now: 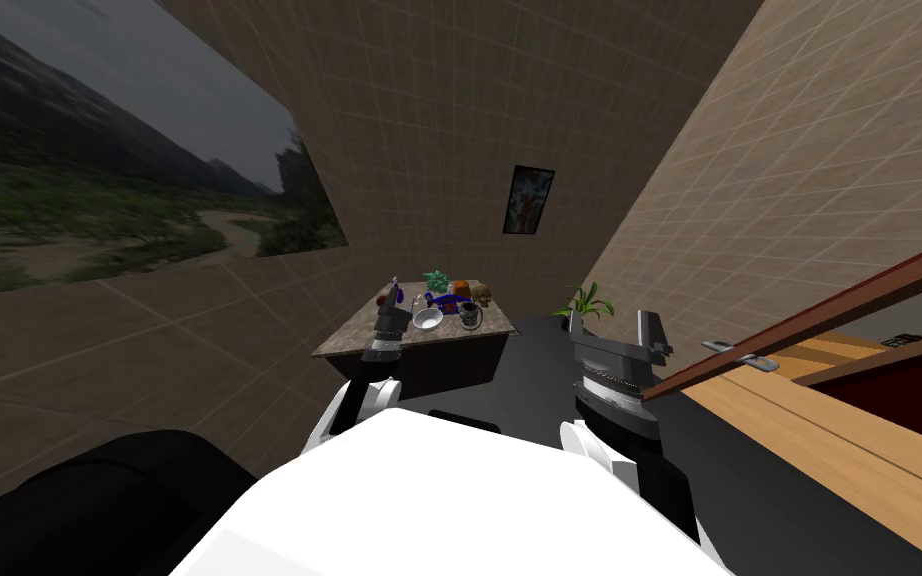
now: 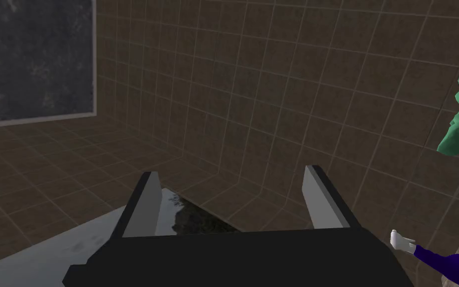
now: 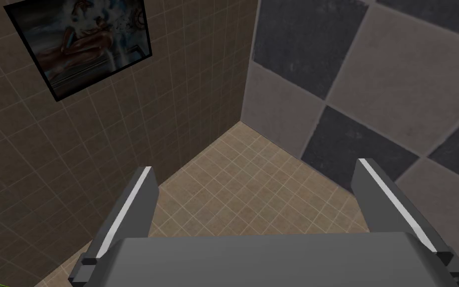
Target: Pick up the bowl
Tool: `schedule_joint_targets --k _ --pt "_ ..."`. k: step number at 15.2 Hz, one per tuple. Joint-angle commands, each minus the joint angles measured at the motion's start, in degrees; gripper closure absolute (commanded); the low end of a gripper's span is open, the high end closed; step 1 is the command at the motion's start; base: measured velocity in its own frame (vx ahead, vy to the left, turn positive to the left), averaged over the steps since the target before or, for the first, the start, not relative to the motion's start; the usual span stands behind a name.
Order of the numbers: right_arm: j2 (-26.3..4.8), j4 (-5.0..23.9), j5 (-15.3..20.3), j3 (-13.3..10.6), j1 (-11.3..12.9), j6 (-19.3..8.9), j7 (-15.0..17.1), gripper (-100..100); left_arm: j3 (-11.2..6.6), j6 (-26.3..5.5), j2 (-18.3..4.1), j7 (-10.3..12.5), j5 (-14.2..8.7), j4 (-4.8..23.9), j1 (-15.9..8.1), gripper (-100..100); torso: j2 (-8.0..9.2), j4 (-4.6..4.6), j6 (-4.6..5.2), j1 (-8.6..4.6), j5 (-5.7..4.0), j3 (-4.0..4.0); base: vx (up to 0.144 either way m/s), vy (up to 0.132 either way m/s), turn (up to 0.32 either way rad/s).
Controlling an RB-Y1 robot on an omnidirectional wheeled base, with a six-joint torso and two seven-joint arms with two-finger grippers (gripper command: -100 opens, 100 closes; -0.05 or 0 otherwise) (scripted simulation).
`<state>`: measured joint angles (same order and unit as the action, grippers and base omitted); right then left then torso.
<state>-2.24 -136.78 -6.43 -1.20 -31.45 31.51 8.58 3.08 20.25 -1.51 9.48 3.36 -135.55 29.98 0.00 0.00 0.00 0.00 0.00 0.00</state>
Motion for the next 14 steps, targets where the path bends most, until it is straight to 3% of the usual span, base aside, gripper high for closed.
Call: schedule_joint_targets --k 1,7,8,14 --pt "0.0 0.0 0.0 0.0 0.0 0.0 0.0 0 -0.14 -2.0 -2.56 0.36 -0.63 0.0 -0.31 -100 0.0 0.0 0.0 0.0 0.0 0.0 0.004 -0.003 -0.026" --pt "0.0 0.0 0.0 0.0 0.0 0.0 0.0 0 -0.51 -6.84 -5.57 1.23 -2.12 0.01 -1.09 -100 -0.06 -0.01 0.01 0.01 0.0 -0.04 0.012 -0.002 -0.028" --pt "0.0 0.0 0.0 0.0 0.0 0.0 0.0 0 -0.68 -8.87 -6.48 1.61 -2.76 0.02 -1.44 -100 -0.06 -0.01 0.0 0.0 0.0 -0.04 0.014 -0.002 -0.031" --pt "0.0 0.0 0.0 0.0 0.0 0.0 0.0 0 -1.09 -14.0 -8.14 2.49 -4.25 0.06 -2.27 -100 -0.08 -0.02 0.0 0.01 0.0 -0.05 0.015 0.0 -0.028"
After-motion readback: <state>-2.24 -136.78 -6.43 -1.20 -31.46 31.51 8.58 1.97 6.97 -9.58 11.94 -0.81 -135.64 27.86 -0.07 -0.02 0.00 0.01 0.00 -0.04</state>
